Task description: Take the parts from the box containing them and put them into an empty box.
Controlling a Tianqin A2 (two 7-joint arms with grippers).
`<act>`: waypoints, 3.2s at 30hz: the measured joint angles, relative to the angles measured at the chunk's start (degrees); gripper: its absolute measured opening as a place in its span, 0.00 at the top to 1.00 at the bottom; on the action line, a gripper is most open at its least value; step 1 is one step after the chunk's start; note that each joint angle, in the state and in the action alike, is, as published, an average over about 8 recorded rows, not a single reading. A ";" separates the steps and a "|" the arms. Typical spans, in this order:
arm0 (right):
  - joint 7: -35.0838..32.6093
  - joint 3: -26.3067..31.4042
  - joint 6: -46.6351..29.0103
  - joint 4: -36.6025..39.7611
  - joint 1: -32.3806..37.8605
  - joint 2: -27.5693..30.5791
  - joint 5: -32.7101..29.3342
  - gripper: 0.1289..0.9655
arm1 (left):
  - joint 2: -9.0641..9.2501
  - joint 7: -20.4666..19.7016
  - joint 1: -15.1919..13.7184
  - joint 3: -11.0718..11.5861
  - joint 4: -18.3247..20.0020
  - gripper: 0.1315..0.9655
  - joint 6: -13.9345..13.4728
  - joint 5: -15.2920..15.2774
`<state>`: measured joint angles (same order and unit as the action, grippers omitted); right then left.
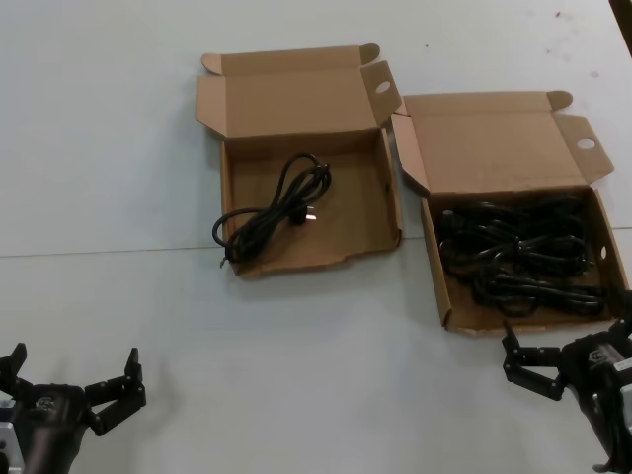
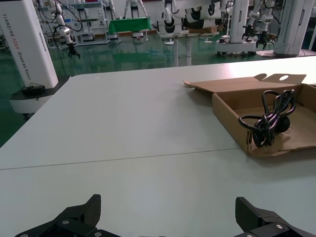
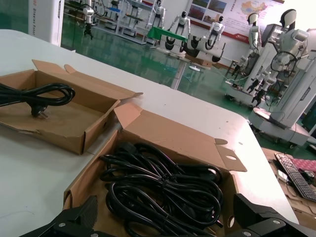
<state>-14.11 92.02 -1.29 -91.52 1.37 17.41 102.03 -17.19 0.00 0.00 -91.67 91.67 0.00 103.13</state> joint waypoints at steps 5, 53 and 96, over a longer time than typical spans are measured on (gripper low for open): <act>0.00 0.00 0.00 0.00 0.00 0.00 0.00 0.00 | 0.00 -0.01 0.00 0.00 0.00 0.00 0.00 0.00; 0.00 0.00 0.00 0.00 0.00 0.00 0.00 0.00 | 0.00 -0.01 0.00 0.00 0.00 0.00 0.00 0.00; 0.00 0.00 0.00 0.00 0.00 0.00 0.00 0.00 | 0.00 0.00 0.00 0.00 0.00 0.00 0.00 0.00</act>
<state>-14.11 92.02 -1.29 -91.52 1.37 17.41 102.03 -17.19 0.00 0.00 -91.67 91.67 0.00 103.13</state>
